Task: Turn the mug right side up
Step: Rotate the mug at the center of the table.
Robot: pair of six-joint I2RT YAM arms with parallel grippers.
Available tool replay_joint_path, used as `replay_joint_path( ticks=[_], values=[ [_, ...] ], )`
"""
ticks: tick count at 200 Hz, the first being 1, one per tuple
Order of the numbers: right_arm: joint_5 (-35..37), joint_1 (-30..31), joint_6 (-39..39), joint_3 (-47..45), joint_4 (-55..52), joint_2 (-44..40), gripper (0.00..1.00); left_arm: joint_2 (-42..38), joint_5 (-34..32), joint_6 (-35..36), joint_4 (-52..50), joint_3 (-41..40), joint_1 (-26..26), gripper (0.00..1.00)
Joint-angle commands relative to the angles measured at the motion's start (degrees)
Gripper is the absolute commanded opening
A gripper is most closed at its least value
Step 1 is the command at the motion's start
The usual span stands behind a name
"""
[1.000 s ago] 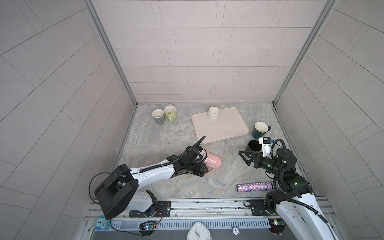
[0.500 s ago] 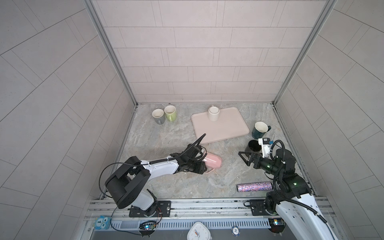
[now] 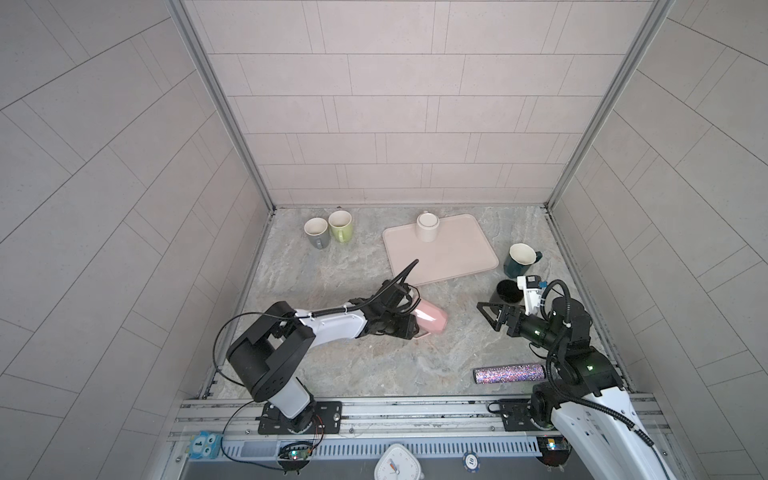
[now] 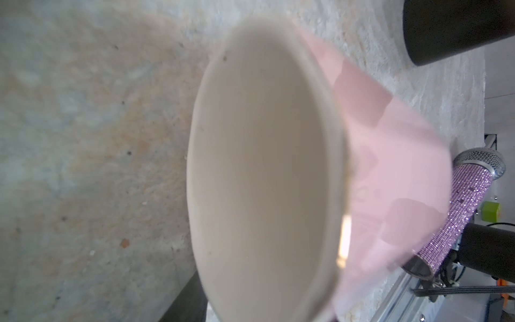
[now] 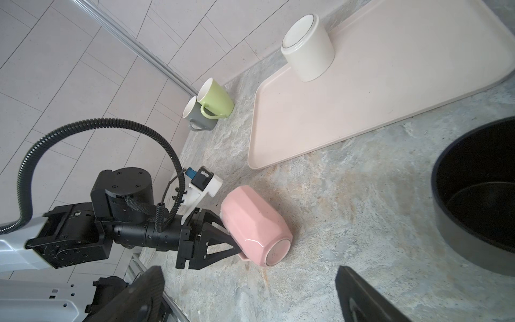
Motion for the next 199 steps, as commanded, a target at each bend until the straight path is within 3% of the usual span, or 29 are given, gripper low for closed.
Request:
replay_joint_path(
  ticks=[1,68,119,199],
  values=[
    [0.9,0.3,0.4,-0.4,1.0,0.0,0.97,1.1,-2.4,2.3,2.1,3.8,0.7,0.44],
    [0.5,0.3,-2.1,2.0,-1.8,1.3,0.97,8.1,0.6,2.3,5.7,6.8,1.7,0.46],
    [2.0,1.0,-3.4,1.4,-2.3,4.2,0.97,8.8,-0.1,2.3,5.9,7.5,2.0,0.46],
    [9.4,9.0,-3.3,1.2,3.3,12.1,0.97,5.5,1.2,0.7,11.0,5.2,5.0,0.54]
  ],
)
